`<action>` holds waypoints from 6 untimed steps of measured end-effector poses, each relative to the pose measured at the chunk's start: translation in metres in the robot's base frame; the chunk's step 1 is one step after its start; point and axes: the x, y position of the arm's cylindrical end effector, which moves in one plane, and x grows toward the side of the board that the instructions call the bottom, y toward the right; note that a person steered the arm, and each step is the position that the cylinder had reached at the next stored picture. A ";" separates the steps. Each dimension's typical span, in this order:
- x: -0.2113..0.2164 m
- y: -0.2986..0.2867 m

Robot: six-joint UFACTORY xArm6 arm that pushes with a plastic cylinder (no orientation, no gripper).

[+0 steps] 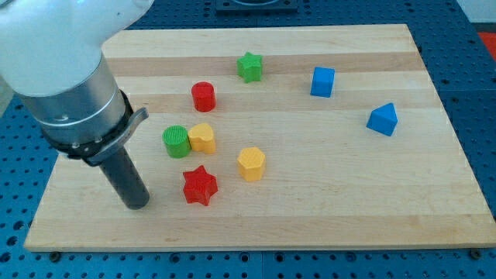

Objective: Push the green circle and yellow heart slightly towards the right side of the board

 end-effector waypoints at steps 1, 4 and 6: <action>-0.017 0.000; -0.080 0.012; -0.085 0.018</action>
